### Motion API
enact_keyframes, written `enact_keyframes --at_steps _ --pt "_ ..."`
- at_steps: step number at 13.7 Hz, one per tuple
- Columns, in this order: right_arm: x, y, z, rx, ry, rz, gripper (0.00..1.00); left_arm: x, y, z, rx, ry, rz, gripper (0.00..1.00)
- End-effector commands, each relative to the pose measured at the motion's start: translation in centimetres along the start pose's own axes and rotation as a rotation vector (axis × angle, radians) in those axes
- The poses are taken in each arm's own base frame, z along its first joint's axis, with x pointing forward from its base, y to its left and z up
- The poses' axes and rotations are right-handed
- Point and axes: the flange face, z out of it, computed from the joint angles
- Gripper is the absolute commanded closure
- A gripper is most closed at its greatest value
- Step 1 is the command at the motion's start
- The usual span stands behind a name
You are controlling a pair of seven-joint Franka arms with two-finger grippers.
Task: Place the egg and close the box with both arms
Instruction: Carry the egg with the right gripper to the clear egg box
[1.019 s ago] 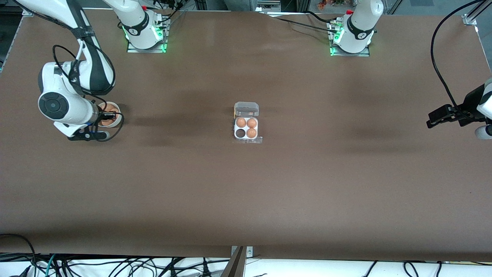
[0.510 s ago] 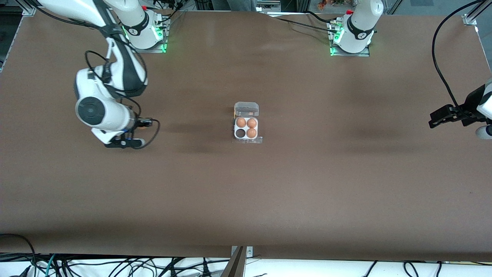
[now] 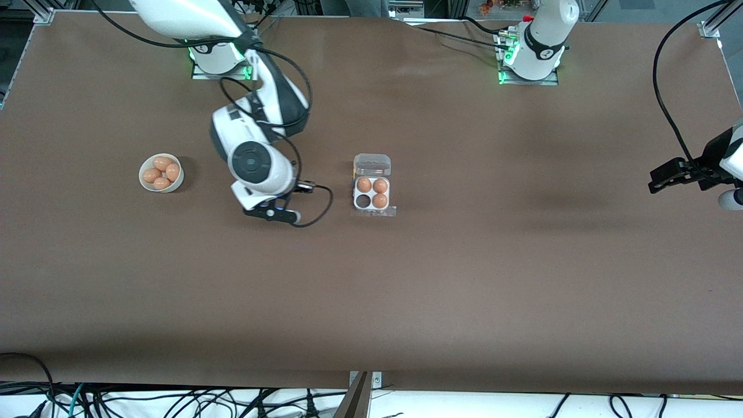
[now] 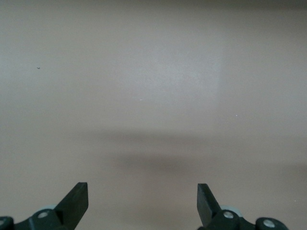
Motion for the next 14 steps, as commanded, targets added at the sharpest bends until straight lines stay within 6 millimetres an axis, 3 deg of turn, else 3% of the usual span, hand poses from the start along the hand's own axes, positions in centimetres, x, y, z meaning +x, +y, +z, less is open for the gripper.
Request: enact_keyframes --at_steps 1,4,7,14 --pt "-1.0 -5.6 -0.1 0.02 0.019 0.066 0.7 0.4 -0.4 -0.5 0.019 0.0 0.02 0.0" --pt "-2.2 -9.1 0.6 0.041 0.042 0.099 0.7 0.4 -0.3 -0.5 0.019 0.0 0.02 0.0" --pt "-1.8 -10.9 0.8 0.117 0.079 0.125 0.7 0.4 -0.3 -0.5 0.019 0.0 0.019 0.0" --pt "-2.8 -12.8 2.9 0.172 0.054 0.136 0.7 0.4 -0.3 -0.4 0.019 -0.002 0.02 0.0"
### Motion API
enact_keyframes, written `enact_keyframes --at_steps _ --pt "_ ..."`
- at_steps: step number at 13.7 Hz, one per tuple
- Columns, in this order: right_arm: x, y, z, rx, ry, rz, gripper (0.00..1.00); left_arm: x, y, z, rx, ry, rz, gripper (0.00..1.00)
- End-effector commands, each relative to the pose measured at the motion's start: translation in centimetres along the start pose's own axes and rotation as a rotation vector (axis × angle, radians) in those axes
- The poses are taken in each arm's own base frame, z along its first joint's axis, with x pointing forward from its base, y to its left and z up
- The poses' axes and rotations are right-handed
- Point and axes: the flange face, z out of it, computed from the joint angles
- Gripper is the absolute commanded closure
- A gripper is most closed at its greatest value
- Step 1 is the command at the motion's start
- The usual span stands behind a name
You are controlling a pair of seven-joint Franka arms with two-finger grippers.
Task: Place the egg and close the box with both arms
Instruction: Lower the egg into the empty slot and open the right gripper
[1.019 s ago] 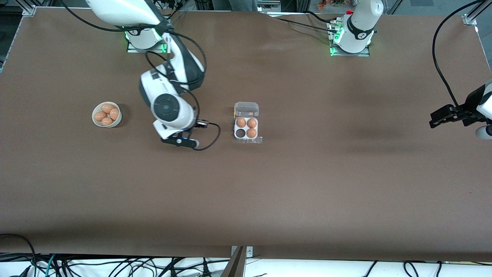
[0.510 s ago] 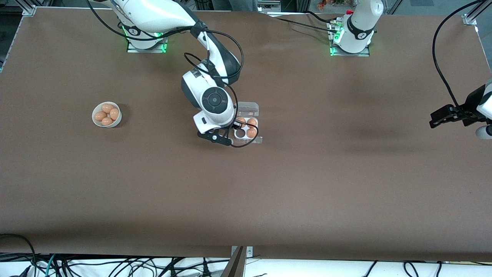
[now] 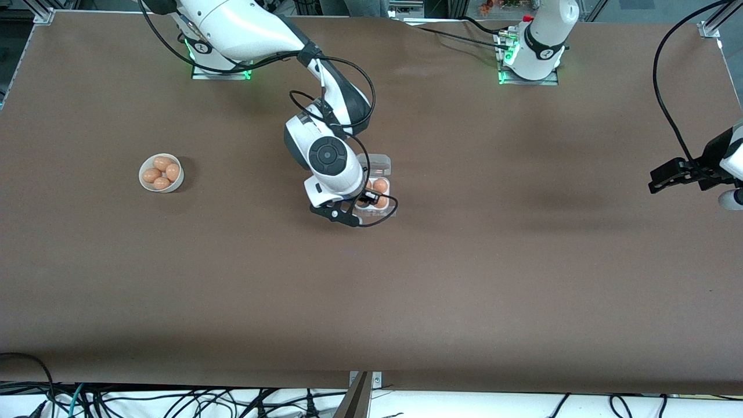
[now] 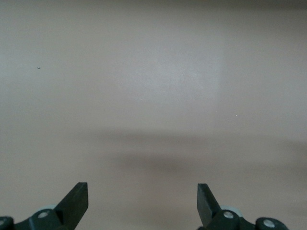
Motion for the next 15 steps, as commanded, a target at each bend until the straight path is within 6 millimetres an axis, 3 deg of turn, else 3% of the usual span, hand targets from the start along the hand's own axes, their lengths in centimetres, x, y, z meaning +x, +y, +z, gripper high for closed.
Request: enact_keyframes --at_steps 1,12,13,14,15 --pt "-0.6 -1.0 0.9 0.006 -0.009 0.011 0.7 0.4 -0.3 -0.4 0.019 -0.002 0.02 0.0" --pt "-0.9 -1.5 3.0 0.034 -0.021 0.022 0.66 0.5 -0.2 -0.2 0.018 -0.005 0.022 0.0" --pt "-0.9 -1.6 3.2 0.036 -0.019 0.022 0.51 0.5 -0.3 -0.2 0.018 -0.005 0.02 0.0" --pt "-0.9 -1.5 3.3 0.035 -0.02 0.023 0.16 0.5 -0.3 -0.2 0.019 -0.005 0.021 0.0" --pt "-0.9 -1.5 3.3 0.035 -0.02 0.022 0.0 0.5 -0.3 -0.2 0.019 -0.005 0.019 0.0"
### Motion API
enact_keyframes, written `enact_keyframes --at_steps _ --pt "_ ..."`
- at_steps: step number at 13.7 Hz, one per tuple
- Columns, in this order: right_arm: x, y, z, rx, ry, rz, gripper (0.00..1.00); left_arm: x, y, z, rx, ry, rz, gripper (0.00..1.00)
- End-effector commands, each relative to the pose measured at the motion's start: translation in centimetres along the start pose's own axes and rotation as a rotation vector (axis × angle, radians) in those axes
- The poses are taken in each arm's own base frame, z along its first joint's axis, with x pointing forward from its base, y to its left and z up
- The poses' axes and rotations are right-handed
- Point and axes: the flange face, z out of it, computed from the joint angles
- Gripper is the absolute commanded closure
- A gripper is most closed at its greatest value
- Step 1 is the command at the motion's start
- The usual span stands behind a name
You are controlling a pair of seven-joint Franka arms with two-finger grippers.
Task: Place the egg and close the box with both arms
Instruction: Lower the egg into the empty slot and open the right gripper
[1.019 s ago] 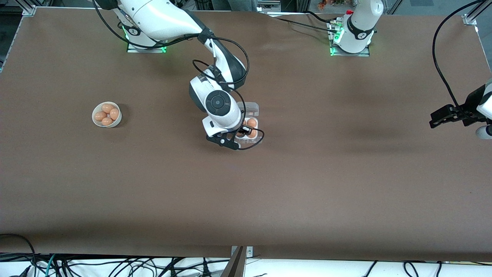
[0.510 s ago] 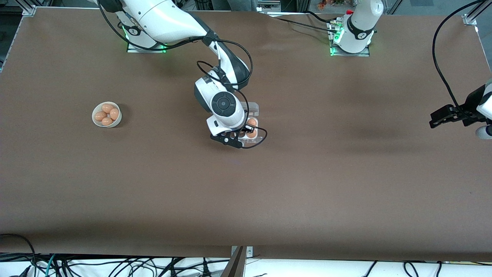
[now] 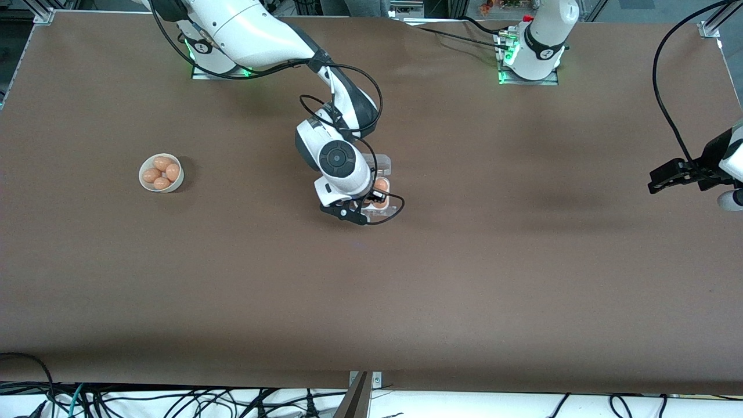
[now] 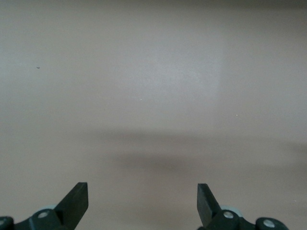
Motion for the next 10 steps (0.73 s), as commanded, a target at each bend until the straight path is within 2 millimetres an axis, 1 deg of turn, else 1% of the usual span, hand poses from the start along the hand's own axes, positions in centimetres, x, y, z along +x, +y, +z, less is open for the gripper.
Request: enact_keyframes --at_steps 1,7,9,10 --pt "0.2 -0.7 0.2 0.023 0.0 0.011 0.0 0.4 -0.4 -0.4 0.019 -0.002 0.019 0.0" --pt "0.9 -0.6 -1.0 0.034 0.007 0.011 0.0 0.4 -0.4 -0.4 0.019 -0.002 0.019 0.0" --pt "1.7 -0.4 -2.1 0.038 0.021 0.01 0.0 0.4 -0.3 -0.4 0.018 -0.002 0.017 0.0" --pt "2.7 0.2 -3.0 0.041 0.027 0.014 0.0 0.4 -0.2 -0.4 0.018 -0.002 0.019 0.0"
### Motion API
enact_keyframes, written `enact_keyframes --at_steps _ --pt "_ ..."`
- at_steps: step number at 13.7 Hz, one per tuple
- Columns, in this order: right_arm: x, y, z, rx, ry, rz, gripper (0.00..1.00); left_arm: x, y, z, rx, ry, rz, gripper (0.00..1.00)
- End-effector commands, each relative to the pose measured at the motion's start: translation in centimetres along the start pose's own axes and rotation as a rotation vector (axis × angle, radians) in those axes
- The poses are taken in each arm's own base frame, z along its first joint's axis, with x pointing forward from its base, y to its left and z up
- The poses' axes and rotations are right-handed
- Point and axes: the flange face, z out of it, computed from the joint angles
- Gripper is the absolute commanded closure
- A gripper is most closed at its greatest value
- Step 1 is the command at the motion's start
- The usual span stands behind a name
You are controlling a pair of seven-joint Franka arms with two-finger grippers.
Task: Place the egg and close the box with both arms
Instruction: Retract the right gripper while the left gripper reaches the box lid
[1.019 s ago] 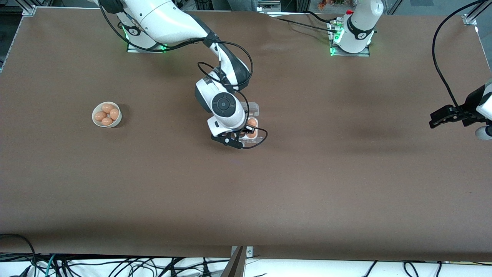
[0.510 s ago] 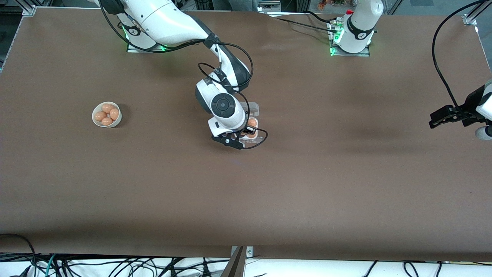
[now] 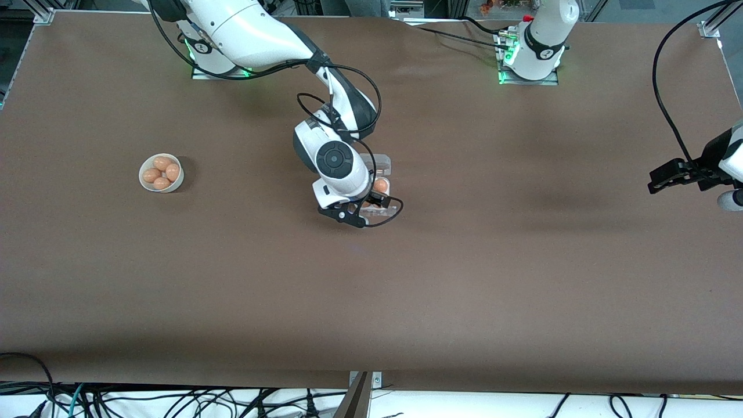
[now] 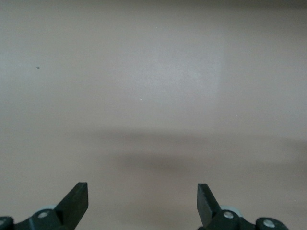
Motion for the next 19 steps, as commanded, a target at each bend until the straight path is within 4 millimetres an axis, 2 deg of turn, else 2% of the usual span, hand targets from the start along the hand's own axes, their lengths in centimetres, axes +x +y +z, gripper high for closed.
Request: enact_keyframes --at_steps 1,4,6,7,10,12,13,14,15,17,19 --pt "3.0 1.0 -2.2 0.022 0.005 -0.002 0.0 0.4 -0.2 -0.4 0.018 -0.001 0.017 0.0" --pt "6.3 3.3 -4.3 0.026 0.012 -0.043 0.0 -0.2 1.6 -0.1 0.001 -0.052 0.034 0.0" --pt "8.7 5.4 -6.4 0.005 0.023 -0.06 0.0 -1.4 6.0 0.3 -0.004 -0.13 0.109 0.0" --pt "9.5 6.3 -7.4 -0.014 0.022 -0.084 0.0 -2.1 8.9 0.4 -0.01 -0.156 0.145 0.0" --pt "12.5 10.1 -10.6 -0.068 0.011 -0.111 0.0 -4.5 17.1 0.8 -0.061 -0.224 0.117 0.0" --pt "14.0 12.2 -12.5 -0.089 0.014 -0.135 0.0 -6.1 22.5 1.3 -0.136 -0.28 0.068 0.11" --pt "14.5 13.2 -14.1 -0.089 0.018 -0.145 0.0 -6.8 24.9 2.2 -0.172 -0.322 0.079 0.2" --pt "15.2 14.3 -14.7 -0.093 0.02 -0.165 0.0 -7.5 26.9 2.9 -0.202 -0.36 0.094 0.32" --pt "16.0 16.0 -16.3 -0.083 0.022 -0.165 0.0 -8.2 29.1 3.8 -0.218 -0.399 0.089 0.45" --pt "17.1 20.8 -19.1 -0.072 0.012 -0.186 0.0 -10.4 34.1 6.0 -0.184 -0.473 0.045 0.66" --pt "17.3 25.3 -21.6 -0.062 0.01 -0.251 0.0 -12.5 38.3 9.1 -0.117 -0.539 -0.016 0.82"
